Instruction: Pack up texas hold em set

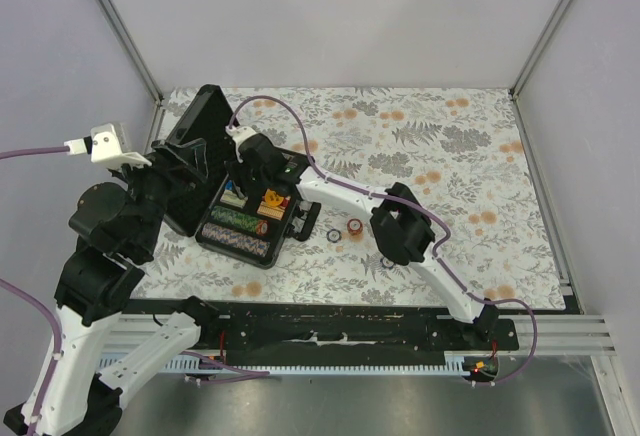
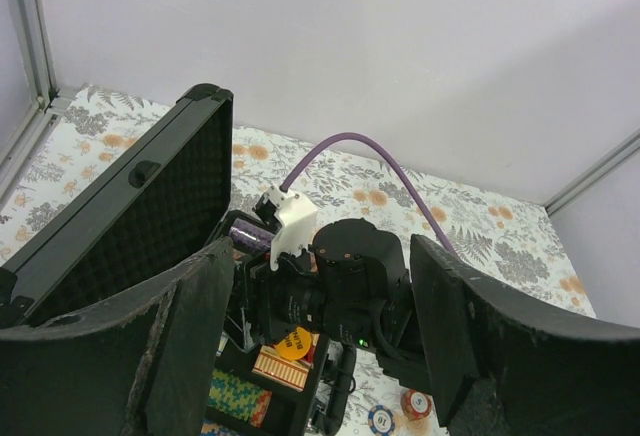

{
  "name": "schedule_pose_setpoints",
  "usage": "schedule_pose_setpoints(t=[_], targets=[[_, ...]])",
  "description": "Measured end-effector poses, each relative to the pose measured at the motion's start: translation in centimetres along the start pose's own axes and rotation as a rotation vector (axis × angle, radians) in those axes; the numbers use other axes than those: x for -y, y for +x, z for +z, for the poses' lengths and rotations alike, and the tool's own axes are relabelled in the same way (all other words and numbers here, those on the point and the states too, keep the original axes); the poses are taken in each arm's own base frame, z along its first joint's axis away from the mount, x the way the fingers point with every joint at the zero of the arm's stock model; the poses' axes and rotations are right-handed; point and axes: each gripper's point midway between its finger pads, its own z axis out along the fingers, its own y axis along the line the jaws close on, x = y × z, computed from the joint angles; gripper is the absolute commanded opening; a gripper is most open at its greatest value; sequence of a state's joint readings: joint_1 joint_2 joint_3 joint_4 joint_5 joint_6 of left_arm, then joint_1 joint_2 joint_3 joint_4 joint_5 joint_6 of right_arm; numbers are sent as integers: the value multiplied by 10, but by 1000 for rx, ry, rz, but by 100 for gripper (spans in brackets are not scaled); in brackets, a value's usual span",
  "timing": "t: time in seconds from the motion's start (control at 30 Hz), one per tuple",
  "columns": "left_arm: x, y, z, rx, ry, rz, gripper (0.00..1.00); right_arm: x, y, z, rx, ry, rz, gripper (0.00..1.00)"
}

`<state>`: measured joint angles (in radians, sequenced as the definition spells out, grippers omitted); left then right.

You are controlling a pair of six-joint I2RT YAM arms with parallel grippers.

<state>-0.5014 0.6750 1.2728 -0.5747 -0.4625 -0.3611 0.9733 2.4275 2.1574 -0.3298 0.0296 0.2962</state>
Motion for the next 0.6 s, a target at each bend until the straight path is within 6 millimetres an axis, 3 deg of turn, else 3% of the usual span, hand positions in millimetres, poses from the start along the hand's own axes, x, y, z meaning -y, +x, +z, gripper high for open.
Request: schedule_pose_setpoints(t=[0.3,0.6], targets=[[-1,0,0,1,-3,0,77,-10,-5,3,24,-24,-35,60],[-1,0,0,2,-7,1,77,-16,-4,5,24,-26,-59,72]])
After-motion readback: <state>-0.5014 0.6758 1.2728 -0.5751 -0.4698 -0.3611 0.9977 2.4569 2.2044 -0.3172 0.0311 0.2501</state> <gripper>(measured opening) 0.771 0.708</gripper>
